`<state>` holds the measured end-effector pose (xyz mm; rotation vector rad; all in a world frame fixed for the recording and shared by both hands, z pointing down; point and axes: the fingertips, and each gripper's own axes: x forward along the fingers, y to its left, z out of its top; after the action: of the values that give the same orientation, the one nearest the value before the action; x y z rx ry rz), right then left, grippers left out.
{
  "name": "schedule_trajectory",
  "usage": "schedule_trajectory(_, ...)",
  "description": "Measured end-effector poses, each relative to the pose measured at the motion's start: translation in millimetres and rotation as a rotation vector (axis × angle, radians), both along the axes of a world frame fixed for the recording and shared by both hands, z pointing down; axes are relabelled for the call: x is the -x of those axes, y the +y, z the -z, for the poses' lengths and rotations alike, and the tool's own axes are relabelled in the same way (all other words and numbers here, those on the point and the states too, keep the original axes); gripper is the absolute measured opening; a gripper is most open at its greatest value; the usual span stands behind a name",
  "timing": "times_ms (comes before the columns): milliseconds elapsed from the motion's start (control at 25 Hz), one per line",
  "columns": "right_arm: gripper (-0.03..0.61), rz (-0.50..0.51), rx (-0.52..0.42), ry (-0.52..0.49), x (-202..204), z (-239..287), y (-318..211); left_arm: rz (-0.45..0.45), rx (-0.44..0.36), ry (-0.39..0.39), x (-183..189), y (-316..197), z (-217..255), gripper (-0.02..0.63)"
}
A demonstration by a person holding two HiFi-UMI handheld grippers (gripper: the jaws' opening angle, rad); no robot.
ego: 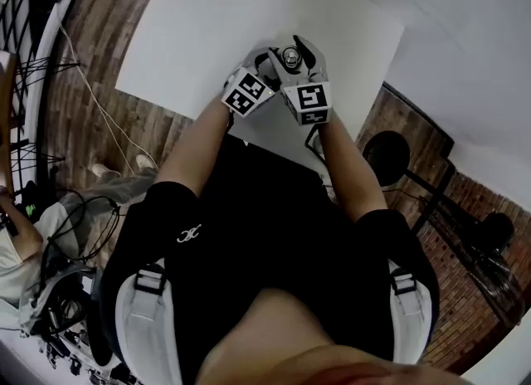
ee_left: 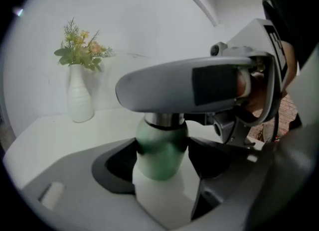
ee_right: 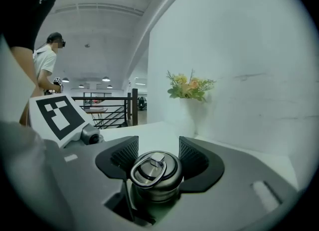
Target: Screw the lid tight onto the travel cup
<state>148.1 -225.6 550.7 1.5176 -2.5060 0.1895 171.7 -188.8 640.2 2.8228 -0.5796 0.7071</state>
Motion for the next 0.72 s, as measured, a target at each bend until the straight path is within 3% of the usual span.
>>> schedule_trajectory(240, 0.261, 0.027, 0.017, -0.010, -2, 0, 3, -0.002, 0.004, -0.008, -1, 1, -1, 0.376)
schedule_trajectory(400, 0.287, 0.218, 0.038, 0.037, 1, 17, 19, -0.021, 0.008, -0.012, -3, 2, 0, 0.374)
schedule_trajectory(560, 0.301, 0.587, 0.083, 0.328, -1, 14, 37, -0.076, 0.001, -0.025, -7, -1, 1, 0.373)
schedule_trajectory(720, 0.301, 0.924, 0.141, 0.775, -19, -19, 49, -0.136, -0.023, -0.062, -9, 0, -3, 0.369)
